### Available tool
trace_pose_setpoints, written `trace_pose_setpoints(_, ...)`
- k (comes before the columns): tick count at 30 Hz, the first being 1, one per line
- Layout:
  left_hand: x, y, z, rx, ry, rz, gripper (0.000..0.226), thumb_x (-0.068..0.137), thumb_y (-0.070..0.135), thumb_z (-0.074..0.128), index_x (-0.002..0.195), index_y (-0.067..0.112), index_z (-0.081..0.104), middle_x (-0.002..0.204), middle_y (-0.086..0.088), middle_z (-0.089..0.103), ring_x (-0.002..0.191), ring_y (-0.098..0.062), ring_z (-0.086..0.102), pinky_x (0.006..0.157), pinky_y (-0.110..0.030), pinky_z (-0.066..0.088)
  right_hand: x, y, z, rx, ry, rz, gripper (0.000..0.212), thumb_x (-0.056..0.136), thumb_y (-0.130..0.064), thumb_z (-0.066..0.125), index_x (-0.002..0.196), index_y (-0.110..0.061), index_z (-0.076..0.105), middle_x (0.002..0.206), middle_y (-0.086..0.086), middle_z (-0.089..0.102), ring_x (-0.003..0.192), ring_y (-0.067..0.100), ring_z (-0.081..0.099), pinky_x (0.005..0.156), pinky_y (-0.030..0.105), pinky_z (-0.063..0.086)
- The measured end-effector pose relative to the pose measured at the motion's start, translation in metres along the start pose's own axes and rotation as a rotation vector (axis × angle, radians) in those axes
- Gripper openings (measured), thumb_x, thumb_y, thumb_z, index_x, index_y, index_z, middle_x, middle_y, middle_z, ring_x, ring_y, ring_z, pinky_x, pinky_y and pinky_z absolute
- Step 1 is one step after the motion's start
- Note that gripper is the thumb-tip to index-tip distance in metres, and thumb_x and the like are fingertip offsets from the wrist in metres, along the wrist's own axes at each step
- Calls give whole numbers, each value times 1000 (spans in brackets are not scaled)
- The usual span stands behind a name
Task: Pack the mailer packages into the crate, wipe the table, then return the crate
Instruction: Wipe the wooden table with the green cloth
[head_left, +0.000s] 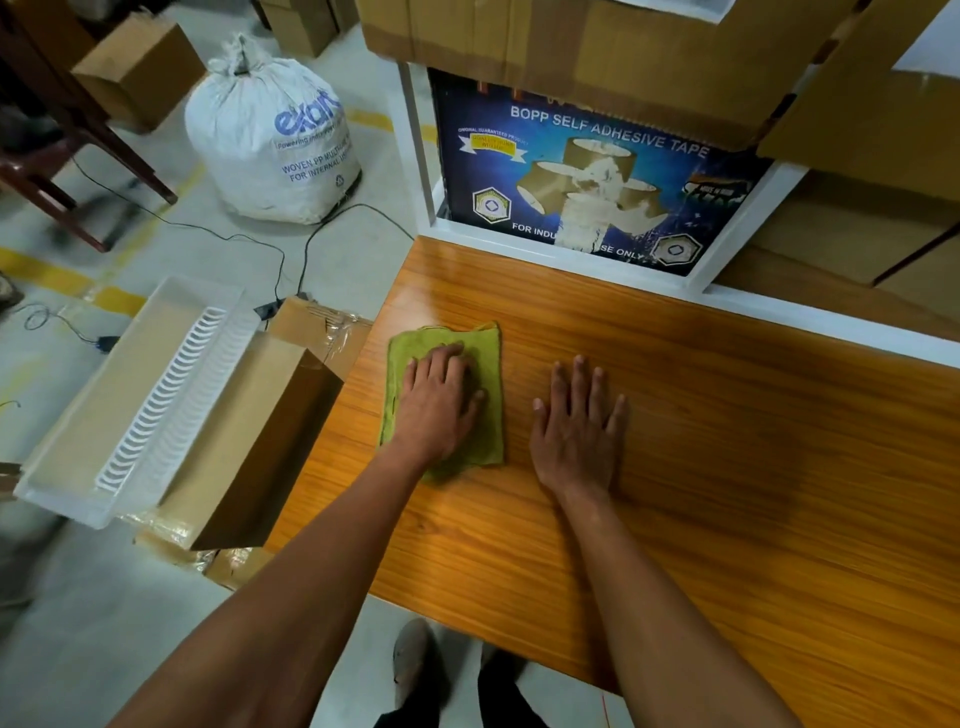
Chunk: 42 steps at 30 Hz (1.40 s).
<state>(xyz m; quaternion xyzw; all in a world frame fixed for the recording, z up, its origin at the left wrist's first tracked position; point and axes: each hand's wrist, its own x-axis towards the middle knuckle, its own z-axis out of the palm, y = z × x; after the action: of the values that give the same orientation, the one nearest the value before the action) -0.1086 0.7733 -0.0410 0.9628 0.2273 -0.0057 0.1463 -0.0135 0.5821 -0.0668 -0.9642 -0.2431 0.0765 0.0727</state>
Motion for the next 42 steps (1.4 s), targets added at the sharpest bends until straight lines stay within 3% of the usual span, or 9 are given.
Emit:
trace_pose_setpoints(5,-2,-6,7,75,-39,67,71,104,54,32,167,22,19,171,-7,22,163,-29,9,130,-64,6,18,-21,4,-27,0,-1,66,111,-55,10,169,-27,-3,176,6,-12,163,31,-11,127,64,-1)
trace_pose_setpoints(9,20,-16,0,108,-127,133,80,98,56,23,170,31,0,179,-3,-5,163,-27,-14,128,-66,-4,31,-33,5,-15,28,9,65,110,-54,9,169,-29,-2,177,5,-9,163,30,-8,127,65,4)
trace_pose_setpoints(11,31,-23,-1,123,-144,154,79,98,59,18,170,33,-1,178,-1,-9,163,-26,-18,127,-66,-5,34,-37,7,-25,35,18,65,111,-55,9,169,-31,-4,177,4,-10,163,30,-8,127,65,4)
trace_pose_setpoints(14,39,-29,1,100,-99,150,72,105,66,6,170,34,5,178,3,-8,162,-26,-19,127,-65,-7,40,-40,7,-32,52,41,64,110,-56,9,169,-33,-6,177,3,-12,163,29,-9,127,64,3)
trace_pose_setpoints(17,48,-31,6,125,-70,144,70,106,68,1,169,38,0,177,4,-13,161,-27,-23,127,-65,-8,48,-43,8,-46,54,48,65,110,-59,7,168,-34,-8,176,2,-14,163,29,-11,128,64,1)
trace_pose_setpoints(25,110,-31,9,112,-49,150,66,105,68,1,167,45,-2,178,6,-7,163,-30,-14,126,-69,-3,54,-45,11,-73,87,63,64,108,-63,3,167,-39,-8,176,-2,-15,163,25,-14,128,62,-1)
trace_pose_setpoints(34,26,-36,8,78,-50,105,60,107,65,3,162,53,-17,176,8,-15,162,-29,-20,125,-70,-5,56,-46,11,-54,111,63,64,109,-62,9,168,-40,-1,177,-4,-8,164,25,-7,128,63,2)
trace_pose_setpoints(39,102,-26,6,110,-25,57,65,104,67,3,166,50,-4,178,7,-3,164,-32,-10,123,-75,-2,55,-43,15,-52,139,52,66,107,-65,9,168,-41,2,178,-4,-3,164,25,-2,128,62,3)
trace_pose_setpoints(42,99,-24,4,137,-46,42,65,104,68,2,166,49,-5,178,6,-3,164,-32,-9,123,-75,0,54,-43,13,-31,140,39,69,105,-67,9,168,-40,6,178,-3,2,164,27,1,128,63,4)
